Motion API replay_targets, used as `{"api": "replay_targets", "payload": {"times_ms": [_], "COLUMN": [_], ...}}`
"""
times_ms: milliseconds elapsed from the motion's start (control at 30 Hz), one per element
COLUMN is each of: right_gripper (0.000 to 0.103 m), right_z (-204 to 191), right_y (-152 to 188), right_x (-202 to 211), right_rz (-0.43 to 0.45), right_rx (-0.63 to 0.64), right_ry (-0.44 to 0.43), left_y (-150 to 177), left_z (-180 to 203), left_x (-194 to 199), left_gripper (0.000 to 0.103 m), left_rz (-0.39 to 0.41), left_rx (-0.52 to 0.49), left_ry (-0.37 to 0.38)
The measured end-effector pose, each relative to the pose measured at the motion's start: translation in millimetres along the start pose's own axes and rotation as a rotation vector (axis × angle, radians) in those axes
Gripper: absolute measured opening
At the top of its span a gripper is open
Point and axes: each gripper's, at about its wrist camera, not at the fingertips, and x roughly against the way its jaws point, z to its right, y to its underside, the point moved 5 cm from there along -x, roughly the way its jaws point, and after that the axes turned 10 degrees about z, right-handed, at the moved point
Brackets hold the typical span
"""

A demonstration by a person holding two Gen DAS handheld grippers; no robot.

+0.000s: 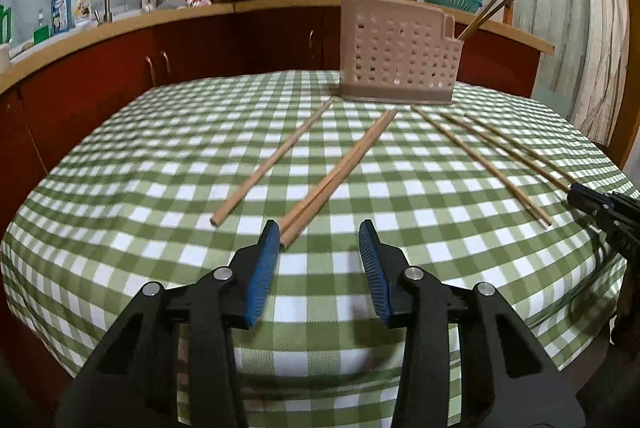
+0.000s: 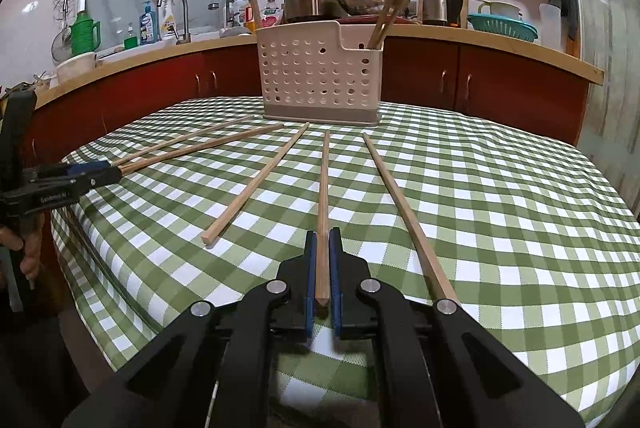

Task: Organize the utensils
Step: 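Close the right tool on a chopstick while the left tool closes on another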

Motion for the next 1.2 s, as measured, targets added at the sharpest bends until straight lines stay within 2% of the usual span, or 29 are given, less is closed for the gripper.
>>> {"api": "replay_targets", "payload": {"times_ms": [100, 367, 600, 767, 1067, 1133, 1200], "right_gripper": [0.007, 0.007, 0.007, 0.007, 0.007, 0.007, 0.007], "right_z": [-0.1, 1.7, 7.3, 10.4, 12.4, 11.0, 10.9], "right_y": [-0.4, -1.7, 1.0, 0.9, 3.3, 3.2, 2.4], "right_x": [-0.4, -1.0, -5.1, -5.5, -6.3, -5.6, -4.3], "right_rz": [-0.001, 0.004, 0.000, 0.005, 0.005, 0.006, 0.009], "right_rx": [-0.001, -0.006, -0.037, -0.044, -0.060, -0.056, -0.056], "right_ry": [0.000, 0.006, 0.005, 0.005, -0.001, -0.005, -0.005], "left_y": [3.4, 0.3, -7.5, -6.9, -5.6, -5.1, -4.7], "left_z": [-3.2, 5.3, -0.3, 9.6, 10.1, 12.3, 15.8], "left_x": [-6.0, -14.2, -30.2, -31.7, -31.4, -30.4, -29.7], "left_gripper": [0.040, 0.040, 0.041, 0.041, 0.030, 0.019, 0.014], "left_rz": [-0.026, -0.018, 0.001, 0.002, 0.013, 0.015, 0.016], "left_rx": [0.017, 0.008, 0.041, -0.016, -0.031, -0.044, -0.057], "left_ry": [0.000, 0.060, 0.049, 0.065, 0.058, 0.069, 0.083]}}
